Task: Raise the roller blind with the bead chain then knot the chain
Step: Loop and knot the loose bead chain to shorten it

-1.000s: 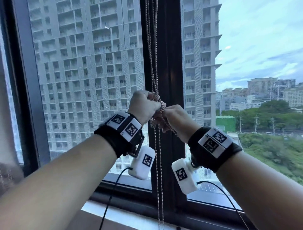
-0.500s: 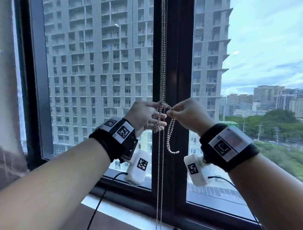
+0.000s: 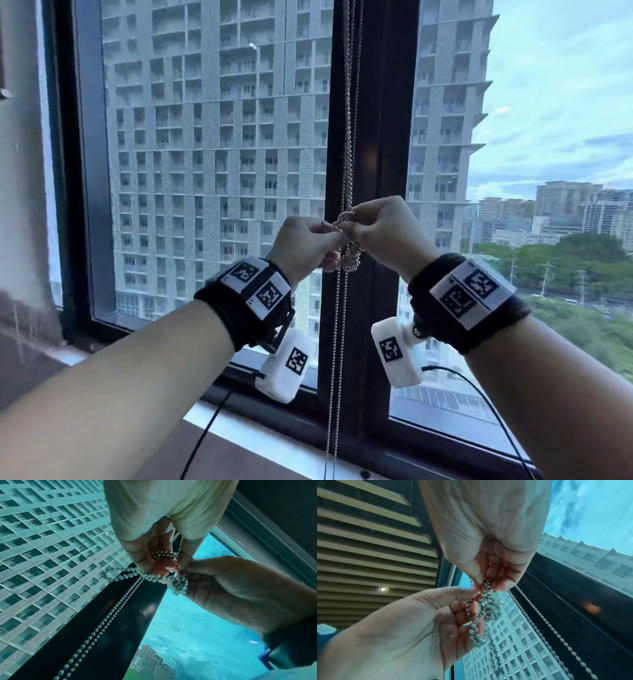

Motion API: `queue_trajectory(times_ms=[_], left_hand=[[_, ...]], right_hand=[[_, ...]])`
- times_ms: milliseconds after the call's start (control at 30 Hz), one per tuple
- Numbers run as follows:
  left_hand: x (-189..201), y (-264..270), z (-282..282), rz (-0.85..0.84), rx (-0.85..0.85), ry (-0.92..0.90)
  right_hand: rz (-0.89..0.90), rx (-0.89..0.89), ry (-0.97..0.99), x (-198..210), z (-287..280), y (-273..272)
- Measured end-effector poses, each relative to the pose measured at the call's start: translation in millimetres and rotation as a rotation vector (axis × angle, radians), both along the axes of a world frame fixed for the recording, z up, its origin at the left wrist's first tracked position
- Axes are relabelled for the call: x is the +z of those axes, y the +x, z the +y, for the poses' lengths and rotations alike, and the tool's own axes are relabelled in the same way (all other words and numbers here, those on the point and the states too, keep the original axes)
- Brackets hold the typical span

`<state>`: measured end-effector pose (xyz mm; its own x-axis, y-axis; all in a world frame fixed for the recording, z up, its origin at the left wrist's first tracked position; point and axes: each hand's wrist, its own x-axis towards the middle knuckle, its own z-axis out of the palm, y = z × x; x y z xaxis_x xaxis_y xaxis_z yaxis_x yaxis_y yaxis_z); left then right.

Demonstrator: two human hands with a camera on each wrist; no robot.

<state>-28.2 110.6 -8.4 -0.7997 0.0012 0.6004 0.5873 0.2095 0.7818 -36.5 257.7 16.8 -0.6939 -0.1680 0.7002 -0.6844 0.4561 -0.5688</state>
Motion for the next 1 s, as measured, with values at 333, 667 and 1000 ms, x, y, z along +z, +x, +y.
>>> queue_trajectory(times_ms=[333, 667, 1000], left_hand=[[-61.3, 31.1, 3.3, -0.177, -0.126, -0.063], [-130.9, 13.7, -2.6, -0.344, -0.073, -0.179], [-158.1, 5.5, 9.4, -0.329, -0.016, -0.322]], right_hand=[[-0.168, 0.008, -0.069, -11.6, 18.5, -11.8], [-0.335, 0.145, -0.269, -20.0, 19.6, -23.1], [-0.215, 0.090, -0.142, -32.2, 6.5, -15.5]])
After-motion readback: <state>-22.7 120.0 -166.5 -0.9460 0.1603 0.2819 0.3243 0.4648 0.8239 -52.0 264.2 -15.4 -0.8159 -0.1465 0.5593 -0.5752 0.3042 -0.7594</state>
